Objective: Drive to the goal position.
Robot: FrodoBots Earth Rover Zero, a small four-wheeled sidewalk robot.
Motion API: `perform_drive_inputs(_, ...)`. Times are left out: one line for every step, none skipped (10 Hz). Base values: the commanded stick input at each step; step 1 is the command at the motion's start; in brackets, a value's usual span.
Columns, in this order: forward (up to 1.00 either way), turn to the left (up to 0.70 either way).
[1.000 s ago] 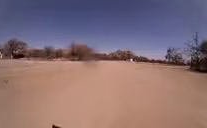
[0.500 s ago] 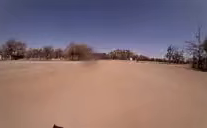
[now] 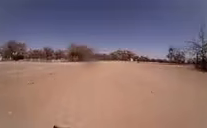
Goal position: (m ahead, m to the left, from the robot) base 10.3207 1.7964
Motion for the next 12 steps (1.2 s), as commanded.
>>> perform_drive_inputs(1.00, 0.00)
perform_drive_inputs(1.00, 0.00)
perform_drive_inputs(1.00, -0.06)
perform_drive_inputs(1.00, -0.17)
perform_drive_inputs(1.00, -0.25)
perform_drive_inputs(1.00, -0.14)
perform_drive_inputs(1.00, -0.03)
perform_drive_inputs(1.00, 0.00)
perform_drive_inputs(1.00, 0.00)
perform_drive_inputs(1.00, 0.00)
perform_drive_inputs(1.00, 0.00)
perform_drive_inputs(1.00, 0.00)
